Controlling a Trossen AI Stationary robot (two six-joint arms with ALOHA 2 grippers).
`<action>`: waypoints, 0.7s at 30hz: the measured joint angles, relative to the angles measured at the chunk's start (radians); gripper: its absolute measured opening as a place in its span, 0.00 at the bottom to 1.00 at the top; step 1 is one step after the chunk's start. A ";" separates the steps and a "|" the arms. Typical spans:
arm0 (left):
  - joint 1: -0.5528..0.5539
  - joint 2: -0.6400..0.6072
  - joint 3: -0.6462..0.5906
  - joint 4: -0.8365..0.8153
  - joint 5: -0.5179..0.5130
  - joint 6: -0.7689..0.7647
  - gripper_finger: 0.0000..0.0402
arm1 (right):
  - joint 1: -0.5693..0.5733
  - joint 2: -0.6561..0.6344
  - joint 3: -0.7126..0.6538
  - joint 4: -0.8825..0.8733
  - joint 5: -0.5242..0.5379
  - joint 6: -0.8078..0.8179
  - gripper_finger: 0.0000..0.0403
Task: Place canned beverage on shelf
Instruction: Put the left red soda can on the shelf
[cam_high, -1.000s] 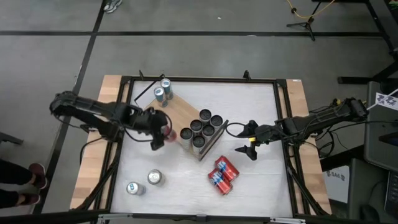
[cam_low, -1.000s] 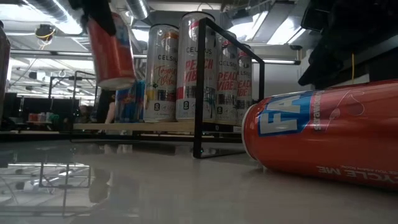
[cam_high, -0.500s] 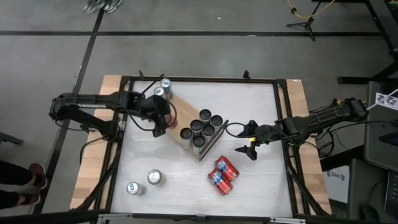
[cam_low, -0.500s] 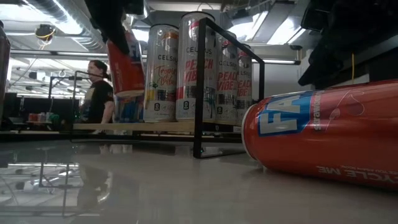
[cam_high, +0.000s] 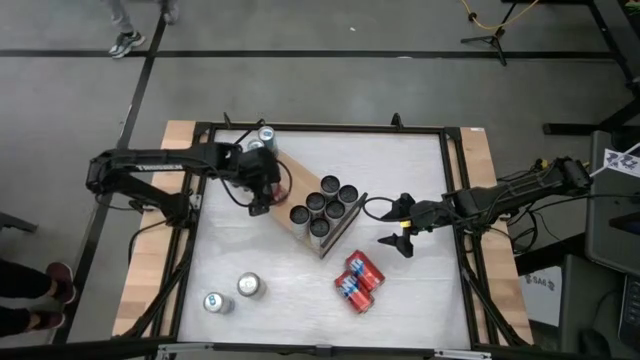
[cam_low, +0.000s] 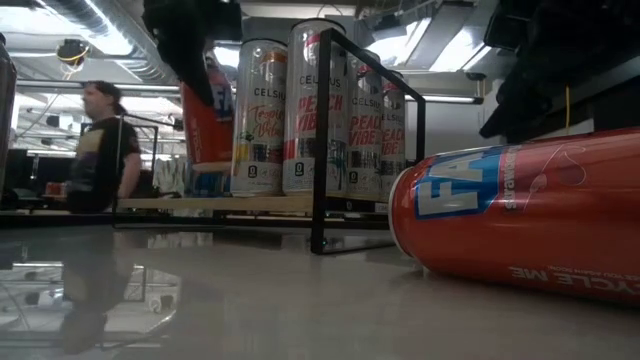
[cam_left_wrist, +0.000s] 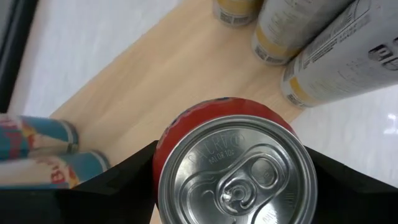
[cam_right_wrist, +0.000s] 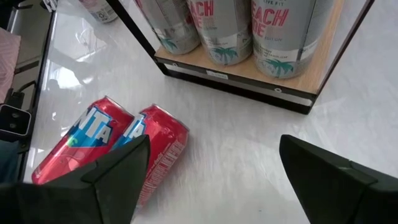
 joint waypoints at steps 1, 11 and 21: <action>0.001 0.013 0.000 0.000 0.002 0.015 0.70 | 0.000 0.000 0.000 0.002 0.000 0.000 0.88; 0.005 0.112 0.000 0.001 0.063 0.103 0.70 | 0.000 0.000 0.000 0.001 0.000 0.000 0.88; 0.016 0.140 0.000 0.012 0.097 0.121 0.72 | 0.000 0.000 0.000 0.002 0.000 0.000 0.88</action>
